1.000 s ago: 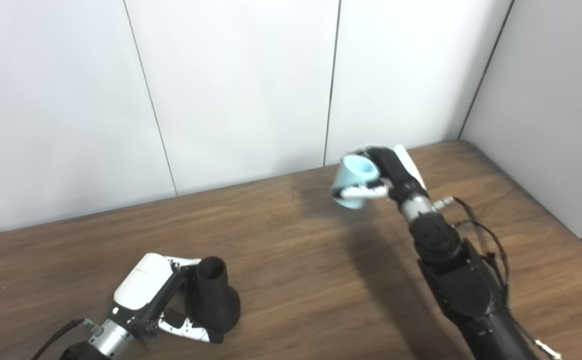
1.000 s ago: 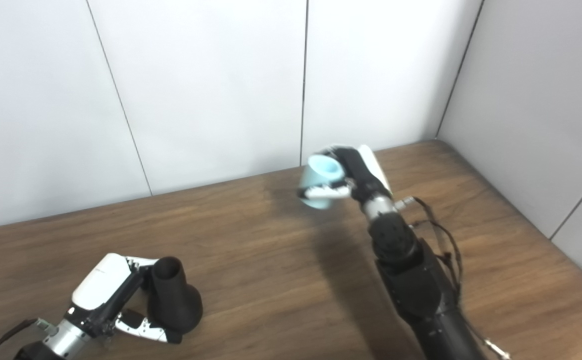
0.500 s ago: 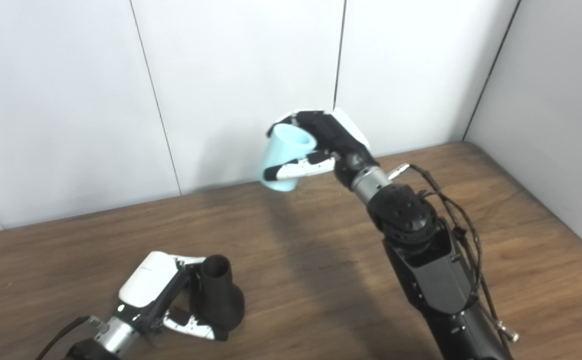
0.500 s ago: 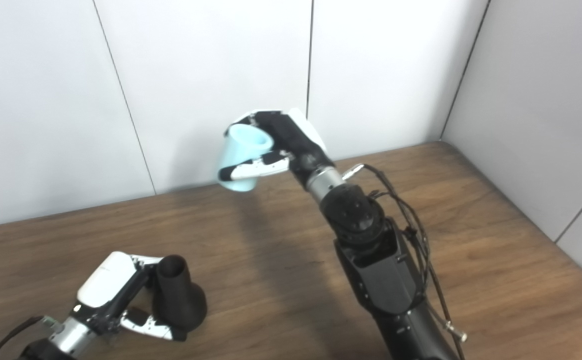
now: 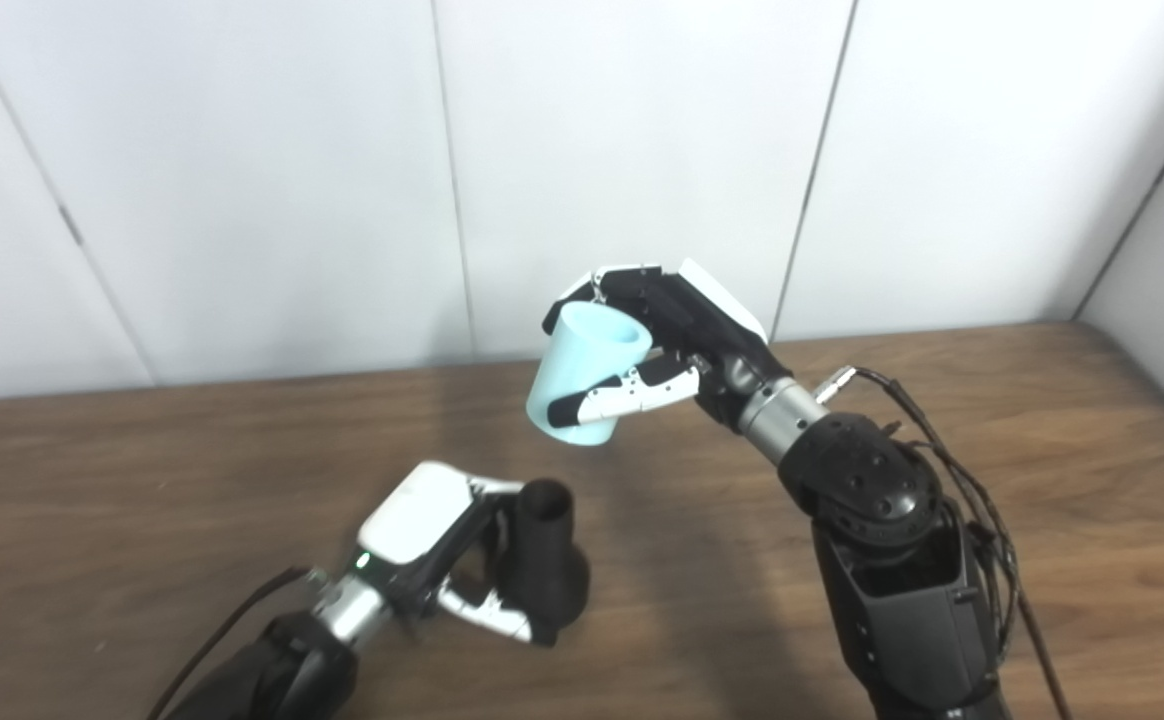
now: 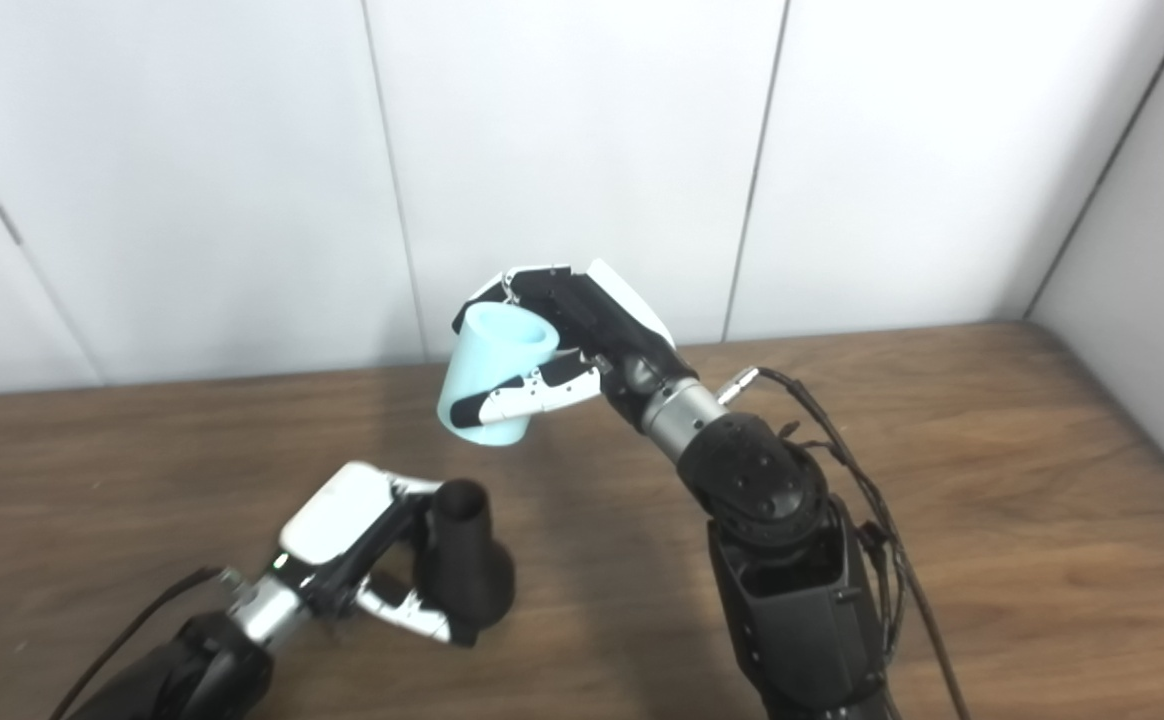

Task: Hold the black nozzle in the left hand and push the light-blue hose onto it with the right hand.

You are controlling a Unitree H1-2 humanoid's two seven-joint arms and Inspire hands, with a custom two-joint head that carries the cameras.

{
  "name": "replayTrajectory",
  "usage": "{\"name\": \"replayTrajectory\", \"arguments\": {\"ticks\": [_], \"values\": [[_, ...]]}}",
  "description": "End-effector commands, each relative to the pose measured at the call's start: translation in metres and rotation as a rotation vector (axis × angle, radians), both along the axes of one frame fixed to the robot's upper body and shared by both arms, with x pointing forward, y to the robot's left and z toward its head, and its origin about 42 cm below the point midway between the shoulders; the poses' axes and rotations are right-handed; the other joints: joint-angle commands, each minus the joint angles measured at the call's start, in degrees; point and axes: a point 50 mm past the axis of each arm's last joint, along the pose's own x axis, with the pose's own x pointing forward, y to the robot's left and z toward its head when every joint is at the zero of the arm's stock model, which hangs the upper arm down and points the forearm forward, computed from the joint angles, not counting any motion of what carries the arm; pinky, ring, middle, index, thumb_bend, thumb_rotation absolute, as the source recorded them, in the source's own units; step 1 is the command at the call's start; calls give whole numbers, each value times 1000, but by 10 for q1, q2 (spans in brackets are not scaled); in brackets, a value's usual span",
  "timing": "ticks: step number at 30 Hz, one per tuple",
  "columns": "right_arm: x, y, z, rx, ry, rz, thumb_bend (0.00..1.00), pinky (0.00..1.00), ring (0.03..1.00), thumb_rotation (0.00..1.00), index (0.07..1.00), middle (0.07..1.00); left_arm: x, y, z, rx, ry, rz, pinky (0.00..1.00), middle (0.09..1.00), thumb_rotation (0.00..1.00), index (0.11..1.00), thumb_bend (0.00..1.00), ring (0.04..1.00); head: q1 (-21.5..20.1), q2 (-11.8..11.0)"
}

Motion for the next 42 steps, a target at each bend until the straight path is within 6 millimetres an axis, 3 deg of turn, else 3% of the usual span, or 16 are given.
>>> {"name": "replayTrajectory", "arguments": {"ticks": [1, 26, 42], "values": [[-2, 1, 17, -13, -54, 9, 519, 333, 412, 0, 516, 473, -35, -4, -50, 129, 163, -36, 305, 445, 0, 502, 523, 372, 7, 2], [1, -10, -5, -111, 27, 58, 521, 329, 432, 0, 499, 476, -34, -13, -47, 138, 158, -28, 274, 435, 0, 505, 522, 347, 28, 17], [0, 4, -30, -117, 71, 34, 516, 288, 396, 0, 527, 472, -35, -17, -46, 151, 150, -35, 270, 426, 0, 508, 521, 341, 32, 24]]}}
